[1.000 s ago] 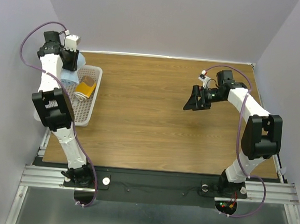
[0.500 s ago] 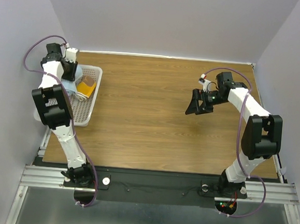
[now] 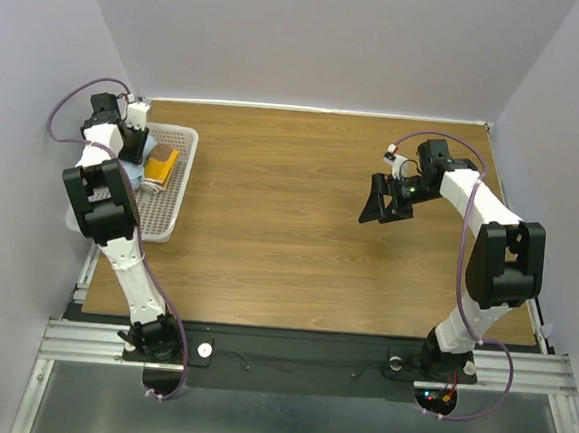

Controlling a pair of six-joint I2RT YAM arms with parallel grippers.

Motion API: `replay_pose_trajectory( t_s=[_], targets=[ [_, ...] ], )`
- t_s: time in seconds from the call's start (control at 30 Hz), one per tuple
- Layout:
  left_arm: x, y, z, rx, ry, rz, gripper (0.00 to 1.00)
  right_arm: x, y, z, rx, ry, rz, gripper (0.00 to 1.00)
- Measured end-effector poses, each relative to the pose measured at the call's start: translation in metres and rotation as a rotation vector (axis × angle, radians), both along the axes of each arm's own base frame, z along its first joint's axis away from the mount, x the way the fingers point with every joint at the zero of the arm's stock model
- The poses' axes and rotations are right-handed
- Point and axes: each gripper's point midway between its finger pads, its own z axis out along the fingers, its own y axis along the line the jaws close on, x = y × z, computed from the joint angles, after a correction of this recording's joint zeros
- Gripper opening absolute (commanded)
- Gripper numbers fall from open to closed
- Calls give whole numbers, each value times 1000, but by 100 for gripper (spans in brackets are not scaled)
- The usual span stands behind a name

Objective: Roll the towels
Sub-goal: Place the rolled towel into the container

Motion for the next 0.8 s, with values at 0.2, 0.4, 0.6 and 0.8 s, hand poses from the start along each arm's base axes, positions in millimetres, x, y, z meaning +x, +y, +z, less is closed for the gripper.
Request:
replay_pose_trajectory(
  t_s=[0.2, 0.4, 0.6, 0.8],
  targets=[
    [1, 1, -1, 9, -1, -15, 0, -1, -1, -1, -5, 1, 1, 100],
    [-1, 0, 6, 13, -4, -26, 0, -1, -1, -2, -6, 5, 2, 100],
    [-2, 3, 29, 40, -38, -28, 0, -1, -1, -2, -6, 6, 2, 100],
    [-5, 9, 33, 61, -39, -19, 0, -1, -1, -2, -6, 4, 4, 100]
  ],
)
